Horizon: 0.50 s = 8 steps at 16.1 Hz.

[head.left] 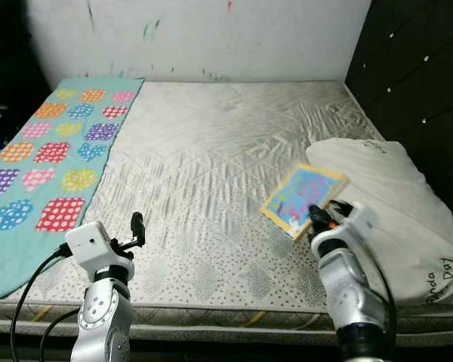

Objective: Clean up the room

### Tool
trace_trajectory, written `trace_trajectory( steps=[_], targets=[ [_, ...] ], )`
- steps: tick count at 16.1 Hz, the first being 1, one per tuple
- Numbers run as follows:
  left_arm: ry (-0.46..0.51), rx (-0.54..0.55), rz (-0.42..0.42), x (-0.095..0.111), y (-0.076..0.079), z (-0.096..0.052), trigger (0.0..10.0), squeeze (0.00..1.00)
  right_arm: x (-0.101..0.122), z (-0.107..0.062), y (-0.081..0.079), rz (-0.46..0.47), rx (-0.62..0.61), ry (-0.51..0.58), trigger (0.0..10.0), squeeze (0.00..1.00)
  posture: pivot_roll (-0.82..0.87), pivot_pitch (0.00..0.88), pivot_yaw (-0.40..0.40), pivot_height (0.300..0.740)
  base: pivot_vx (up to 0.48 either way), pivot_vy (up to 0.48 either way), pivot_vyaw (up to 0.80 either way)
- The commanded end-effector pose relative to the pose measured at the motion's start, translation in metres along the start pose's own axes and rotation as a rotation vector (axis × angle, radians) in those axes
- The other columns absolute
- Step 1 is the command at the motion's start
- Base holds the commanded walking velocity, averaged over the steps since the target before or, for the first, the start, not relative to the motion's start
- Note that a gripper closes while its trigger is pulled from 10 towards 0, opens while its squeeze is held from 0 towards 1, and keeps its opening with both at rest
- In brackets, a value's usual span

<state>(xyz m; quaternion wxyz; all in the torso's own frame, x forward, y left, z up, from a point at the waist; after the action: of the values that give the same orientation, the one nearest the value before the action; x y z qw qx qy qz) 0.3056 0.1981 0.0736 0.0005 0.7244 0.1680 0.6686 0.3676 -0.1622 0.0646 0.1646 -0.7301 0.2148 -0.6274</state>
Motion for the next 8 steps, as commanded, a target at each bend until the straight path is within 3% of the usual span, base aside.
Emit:
trace_trajectory(
  steps=[1, 2, 4, 6, 8],
  targets=[
    [0.031, -0.012, 0.035, 0.006, 0.002, 0.000, 10.0, 0.00, 0.029, -0.004, -0.042, -0.317, 0.204, 0.150, 10.0, 0.00, 0.04, 0.000, 0.018, 0.740, 0.000, 0.000, 0.00],
    [0.050, -0.032, 0.068, 0.008, 0.007, 0.000, 10.0, 0.00, 0.044, -0.013, -0.061, -0.526, 0.288, 0.264, 10.0, 0.00, 0.04, 0.000, 0.018, 0.740, 0.000, 0.000, 0.00],
    [0.079, -0.057, 0.088, 0.013, 0.014, 0.000, 10.0, 0.00, 0.069, -0.020, -0.074, -0.691, 0.315, 0.403, 10.0, 0.00, 0.04, 0.000, 0.018, 0.740, 0.000, 0.000, 0.00],
    [0.087, -0.066, 0.109, 0.014, 0.015, 0.001, 10.0, 0.00, 0.079, -0.022, -0.073, -0.779, 0.275, 0.465, 10.0, 0.00, 0.02, 0.000, 0.017, 0.740, 0.000, 0.000, 0.00],
    [0.084, -0.067, 0.120, 0.012, 0.016, 0.000, 10.0, 0.00, 0.076, -0.023, -0.072, -0.806, 0.291, 0.462, 10.0, 0.00, 0.02, 0.000, 0.017, 0.740, 0.000, 0.000, 0.00]
  ],
)
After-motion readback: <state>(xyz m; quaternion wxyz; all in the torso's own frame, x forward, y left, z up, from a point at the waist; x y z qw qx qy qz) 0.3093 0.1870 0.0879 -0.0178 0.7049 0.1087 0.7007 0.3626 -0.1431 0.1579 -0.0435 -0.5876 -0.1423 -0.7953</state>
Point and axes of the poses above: a point about 5 cm out from each wrist's last joint towards the gripper, its own z axis pointing out of the wrist towards the gripper, its own x axis along the axis of the wrist's last joint, y = z × x, the point moved 6 cm from there along z, pointing out of the wrist towards the gripper, and after that the axes turned 3 degrees about z, right-handed, at the moved point
